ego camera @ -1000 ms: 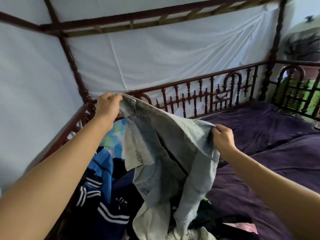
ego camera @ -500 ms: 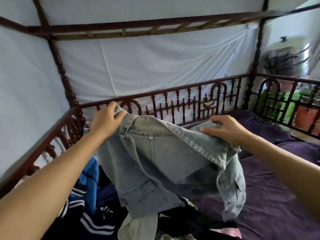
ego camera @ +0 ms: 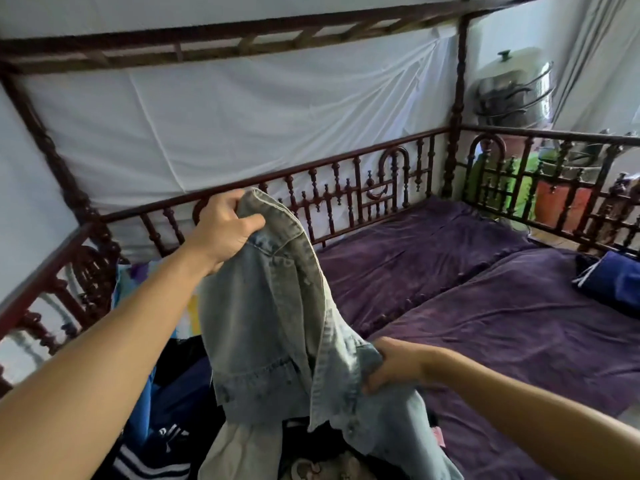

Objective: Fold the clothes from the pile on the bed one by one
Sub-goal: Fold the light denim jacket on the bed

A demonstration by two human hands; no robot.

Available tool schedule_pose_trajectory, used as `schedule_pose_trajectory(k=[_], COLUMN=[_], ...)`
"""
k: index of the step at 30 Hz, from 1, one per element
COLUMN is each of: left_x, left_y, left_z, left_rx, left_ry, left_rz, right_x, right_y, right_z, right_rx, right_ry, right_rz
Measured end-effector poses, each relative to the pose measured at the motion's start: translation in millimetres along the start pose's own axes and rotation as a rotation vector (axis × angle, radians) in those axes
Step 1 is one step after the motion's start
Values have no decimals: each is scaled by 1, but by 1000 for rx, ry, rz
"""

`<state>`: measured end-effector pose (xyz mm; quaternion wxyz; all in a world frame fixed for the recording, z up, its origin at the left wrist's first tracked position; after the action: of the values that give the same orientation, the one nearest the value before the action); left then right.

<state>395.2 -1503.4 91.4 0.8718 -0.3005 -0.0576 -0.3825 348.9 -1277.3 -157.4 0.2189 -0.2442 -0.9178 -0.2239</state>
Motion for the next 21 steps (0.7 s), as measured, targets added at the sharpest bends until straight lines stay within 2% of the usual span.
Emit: schedule_pose_trajectory(k=[2, 5, 7, 10, 13, 17, 19, 21], left_x=[-15, -37, -48, -59, -55, -53, -80, -122], left_y=[-1, 2, 4, 8, 7, 28, 50, 71], left_z=[12, 38, 50, 60, 57, 53, 56, 62], left_rx=[-14, -67, -64, -60, -106, -206, -181, -196], left_ry=[13, 71, 121, 130, -75, -489, -560, -715], left_rz=[19, 65, 108, 154, 187, 229, 122, -80], right_x=[-5, -3, 5, 22, 74, 210, 258, 289], right_y=[-2, 5, 8, 8, 15, 58, 76, 84], right_z=[-3, -10, -12, -10, -12, -19, -28, -32], right_rx=[22, 42, 70, 157, 321, 436, 405, 304], right_ry=[-140, -414, -415, -385, -281, -273, -176, 102], right_rz=[36, -56, -65, 37, 288, 940, 1088, 1105])
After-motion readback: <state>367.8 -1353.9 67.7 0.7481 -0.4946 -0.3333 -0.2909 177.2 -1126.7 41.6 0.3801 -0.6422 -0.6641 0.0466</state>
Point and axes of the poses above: each hand's wrist, its own y-axis away from the middle knuckle, its own x-axis out of the back of the hand, z = x × y, the point moved 9 cm from there along -y, towards the middle knuckle, and after that the axes turned 9 degrees about z, right-handed, at the moved point
